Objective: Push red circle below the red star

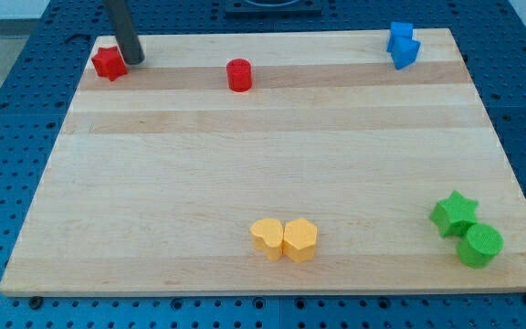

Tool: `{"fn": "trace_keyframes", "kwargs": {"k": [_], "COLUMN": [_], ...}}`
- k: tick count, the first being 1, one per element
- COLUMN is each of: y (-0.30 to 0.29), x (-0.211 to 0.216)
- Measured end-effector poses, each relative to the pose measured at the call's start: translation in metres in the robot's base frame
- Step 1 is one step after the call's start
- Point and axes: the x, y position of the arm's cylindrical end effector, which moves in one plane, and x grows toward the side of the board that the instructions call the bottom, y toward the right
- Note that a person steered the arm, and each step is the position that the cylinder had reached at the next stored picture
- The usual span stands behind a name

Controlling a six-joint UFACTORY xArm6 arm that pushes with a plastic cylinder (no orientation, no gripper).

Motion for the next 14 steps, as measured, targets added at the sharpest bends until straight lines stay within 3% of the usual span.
{"fn": "trace_keyframes", "kwargs": {"k": [2,3,4,6,7,8,9,10,12,14], "y": [0.205,0.247,0.224,0.085,0.078,0.146,0.175,0.142,0.008,0.001], "x": [-0.008,0.006,0.038,0.065,0.072,0.072,0.044,0.020,0.044,0.063]}}
